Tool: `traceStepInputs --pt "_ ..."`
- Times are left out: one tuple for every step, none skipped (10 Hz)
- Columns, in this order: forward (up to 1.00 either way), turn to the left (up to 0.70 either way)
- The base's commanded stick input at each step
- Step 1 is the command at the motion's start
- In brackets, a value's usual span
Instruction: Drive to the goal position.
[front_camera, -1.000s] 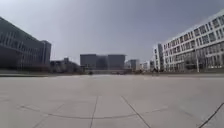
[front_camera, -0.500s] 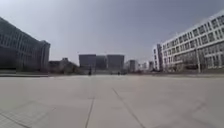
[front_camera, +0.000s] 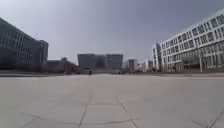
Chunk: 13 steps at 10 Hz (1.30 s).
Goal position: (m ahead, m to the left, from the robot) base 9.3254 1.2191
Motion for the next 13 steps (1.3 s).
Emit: traceStepInputs --pt "0.85 0.1" --pt "0.85 0.09" --pt "0.85 0.05" --pt "0.85 0.02" --pt "0.85 0.0" --pt "0.85 0.0" --pt "0.85 0.0" --pt "0.85 0.0" --pt "0.85 0.0" --pt "0.85 0.0" --pt "0.85 0.0" --pt "0.85 0.0" --pt "0.85 0.0"
